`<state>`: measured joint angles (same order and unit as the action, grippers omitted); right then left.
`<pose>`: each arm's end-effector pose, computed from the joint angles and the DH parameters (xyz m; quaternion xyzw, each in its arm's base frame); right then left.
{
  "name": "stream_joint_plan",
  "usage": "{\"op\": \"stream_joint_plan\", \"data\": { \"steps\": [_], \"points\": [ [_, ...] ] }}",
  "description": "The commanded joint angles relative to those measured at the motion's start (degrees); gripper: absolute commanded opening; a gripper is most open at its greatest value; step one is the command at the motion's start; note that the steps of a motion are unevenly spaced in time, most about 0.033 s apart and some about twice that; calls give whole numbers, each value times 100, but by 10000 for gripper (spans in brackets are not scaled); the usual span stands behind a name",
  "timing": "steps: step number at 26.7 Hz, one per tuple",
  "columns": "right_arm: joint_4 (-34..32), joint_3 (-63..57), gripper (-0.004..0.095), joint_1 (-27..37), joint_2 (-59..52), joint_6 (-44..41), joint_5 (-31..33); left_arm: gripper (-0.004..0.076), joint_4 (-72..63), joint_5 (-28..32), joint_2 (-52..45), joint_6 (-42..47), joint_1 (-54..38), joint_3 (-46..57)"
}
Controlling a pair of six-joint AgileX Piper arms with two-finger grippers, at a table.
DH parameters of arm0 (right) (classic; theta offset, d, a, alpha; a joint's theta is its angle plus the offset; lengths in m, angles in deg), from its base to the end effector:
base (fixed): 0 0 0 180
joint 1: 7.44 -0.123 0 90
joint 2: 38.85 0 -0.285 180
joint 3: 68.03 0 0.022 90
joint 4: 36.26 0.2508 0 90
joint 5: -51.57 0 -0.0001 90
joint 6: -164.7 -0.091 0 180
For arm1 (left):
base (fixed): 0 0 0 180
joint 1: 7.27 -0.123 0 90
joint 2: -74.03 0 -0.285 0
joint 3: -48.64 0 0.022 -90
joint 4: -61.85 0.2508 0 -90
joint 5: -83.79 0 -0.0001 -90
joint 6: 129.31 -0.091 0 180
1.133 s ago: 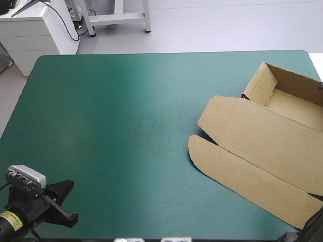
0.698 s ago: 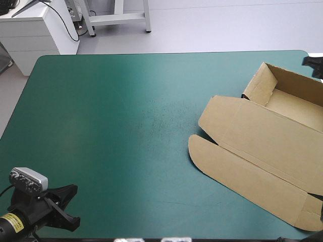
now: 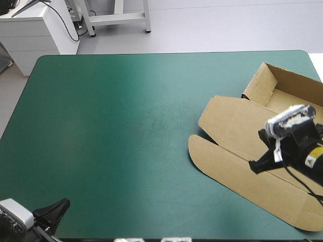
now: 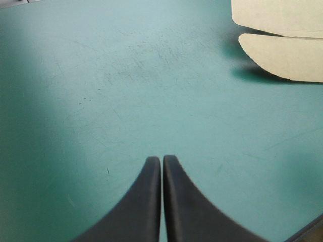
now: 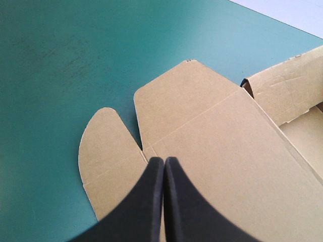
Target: Fold the box
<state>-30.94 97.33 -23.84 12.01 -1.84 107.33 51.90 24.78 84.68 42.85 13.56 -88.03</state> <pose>0.1101 0.0397 0.4211 -0.2205 0.8422 0.0588 0.4886 -0.0115 -0.0101 0.3063 0.2094 0.8039 -0.1483 0.5366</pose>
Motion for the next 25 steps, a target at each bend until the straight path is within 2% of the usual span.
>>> {"op": "stream_joint_plan", "data": {
  "steps": [1, 4, 9, 17, 25],
  "points": [
    [-26, -804, -21, -24, -763, -38, -973, -8, -73, 377, -248, 5, 23, -12],
    [-49, -1911, -21, -24, -1709, -75, -1598, -8, 14, 378, -426, 5, 23, 13],
    [-49, -2754, -21, -24, -2617, -75, -1976, -8, 85, 401, -426, -40, 23, 48],
    [-21, -3425, -21, -24, -3824, -209, -2159, -8, 133, 393, -426, -114, 23, 79],
    [-21, -3786, -21, -24, -4111, -478, -2147, -8, 120, 482, -426, -114, 23, 408]
  ]
}}
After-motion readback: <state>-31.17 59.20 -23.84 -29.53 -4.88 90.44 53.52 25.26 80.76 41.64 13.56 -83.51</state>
